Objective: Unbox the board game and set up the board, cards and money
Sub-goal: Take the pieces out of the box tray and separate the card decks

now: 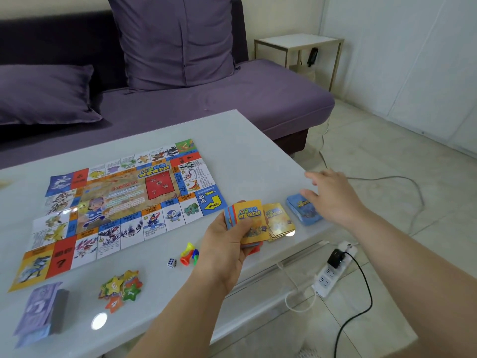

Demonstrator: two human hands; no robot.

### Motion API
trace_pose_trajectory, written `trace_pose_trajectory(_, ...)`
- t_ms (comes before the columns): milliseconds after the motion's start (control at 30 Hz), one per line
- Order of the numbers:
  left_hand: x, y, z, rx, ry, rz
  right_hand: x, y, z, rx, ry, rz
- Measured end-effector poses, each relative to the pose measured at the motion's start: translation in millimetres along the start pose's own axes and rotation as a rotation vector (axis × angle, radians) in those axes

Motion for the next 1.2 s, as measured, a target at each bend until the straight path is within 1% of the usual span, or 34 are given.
trace_pose_trajectory(33,0.2,-0.2,-0.3,0.001,0.000,0.004,2.4,-7.1,-5.7,-0.028,-0.005,0.045)
trace_pose_trajectory(67,0.4,0.0,-0.5,0.003,0.001,0.006,5.6,-13.5,-11.9,-0.124,-0.003,0.068)
trace_pose_trajectory(100,0.5,0.7,-0.5,0.006,0.002,0.004,10.0,-18.2,-20.3,-0.265,-0.007,0.056)
trace_pose_trajectory(133,0.8,1.8,-0.3,0.009,0.003,0.001,15.6,-17.7,-30.6,-0.406,-0.010,-0.014)
trace_pose_trajectory(167,0.7,3.2,-0.1,0.009,0.005,-0.006,23.4,-12.5,-42.6,-0.530,-0.004,-0.132)
trace_pose_trajectory(200,0.6,4.4,0.1,0.007,0.008,-0.011,33.0,-6.1,-54.5,-0.604,-0.002,-0.245)
trace_pose_trajectory(233,0.5,4.9,0.4,0.003,0.012,-0.014,41.1,-0.1,-64.5,-0.622,-0.016,-0.319)
trace_pose_trajectory(267,0.5,4.9,1.1,0.001,0.015,-0.014,46.2,3.6,-71.6,-0.623,-0.038,-0.352)
trace_pose_trajectory(533,2.5,4.4,6.9,0.056,0.032,-0.042,40.7,16.3,-71.8,-0.655,-0.032,-0.444)
trace_pose_trajectory(600,0.5,-3.3,9.4,0.051,0.053,0.001,33.2,15.7,-62.8,-0.700,0.007,-0.403)
trace_pose_trajectory(700,-3.2,-23.6,13.1,0.066,0.074,0.114,23.0,12.1,-47.9,-0.713,0.056,-0.312)
trace_pose_trajectory(800,-4.5,-37.2,15.8,0.031,0.090,0.187,18.9,16.5,-49.9,-0.546,-0.024,-0.242)
trace_pose_trajectory(867,-4.4,-40.3,16.9,0.013,0.097,0.204,18.3,22.1,-50.4,-0.417,-0.038,-0.186)
trace_pose_trajectory(933,-4.1,-41.1,16.2,0.016,0.090,0.201,19.0,18.2,-52.2,-0.357,-0.030,-0.107)
trace_pose_trajectory(1000,-3.8,-39.1,15.4,0.024,0.078,0.181,21.6,5.3,-59.0,-0.376,-0.046,-0.033)
trace_pose_trajectory(1033,-3.8,-37.9,14.8,0.025,0.070,0.172,23.6,3.2,-64.5,-0.445,-0.053,-0.048)
trace_pose_trajectory(1067,-3.2,-36.5,14.4,0.023,0.062,0.163,28.1,4.6,-72.3,-0.549,-0.053,-0.115)
trace_pose_trajectory(1133,-1.5,-33.0,15.0,0.016,0.057,0.141,42.9,16.1,-91.3,-0.726,-0.030,-0.305)
trace_pose_trajectory(1200,2.0,-28.7,18.6,0.021,0.062,0.099,52.4,25.2,-105.5,-0.759,-0.043,-0.381)
Point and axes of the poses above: each hand's wrist, its own x-axis away from the middle knuckle, its own y-axis out of the palm, z = x × y, the point moved 10 cm from there along -x, towards the middle knuckle, and after that the axes turned 4 degrees about y, right-handed, at the moved point
